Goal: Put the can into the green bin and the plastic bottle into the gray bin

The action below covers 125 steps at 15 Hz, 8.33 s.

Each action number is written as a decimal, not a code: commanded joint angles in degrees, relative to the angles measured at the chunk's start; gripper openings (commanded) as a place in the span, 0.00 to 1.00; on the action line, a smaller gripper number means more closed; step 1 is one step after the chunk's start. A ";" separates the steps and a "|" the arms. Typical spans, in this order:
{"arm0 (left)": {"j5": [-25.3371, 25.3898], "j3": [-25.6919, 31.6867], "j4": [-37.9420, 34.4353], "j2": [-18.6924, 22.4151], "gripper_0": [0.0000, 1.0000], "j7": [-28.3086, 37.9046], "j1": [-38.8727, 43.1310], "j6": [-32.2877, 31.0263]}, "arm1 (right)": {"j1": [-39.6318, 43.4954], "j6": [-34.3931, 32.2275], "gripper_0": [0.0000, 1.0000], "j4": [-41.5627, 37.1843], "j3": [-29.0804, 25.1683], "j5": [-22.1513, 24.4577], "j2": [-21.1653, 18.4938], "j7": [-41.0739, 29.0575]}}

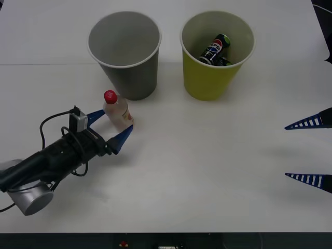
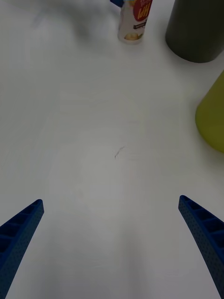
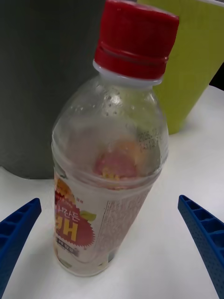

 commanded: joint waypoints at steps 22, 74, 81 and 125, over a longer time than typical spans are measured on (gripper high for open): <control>3.93 -2.53 4.45 -3.32 0.00 -2.47 -4.58 -1.66 | 0.00 0.00 1.00 0.00 0.00 0.00 0.00 0.00; -156.65 45.72 -3.46 -8.51 0.00 155.73 -38.68 -51.50 | 0.00 0.00 1.00 0.00 0.00 0.00 0.00 0.00; -160.60 39.92 7.43 -14.40 0.00 155.20 -46.06 -51.41 | 0.00 0.00 1.00 0.00 0.00 0.00 0.00 0.00; -109.89 74.55 -16.56 7.05 1.00 76.10 25.04 -55.28 | 0.00 0.00 1.00 0.00 0.00 0.00 0.00 0.00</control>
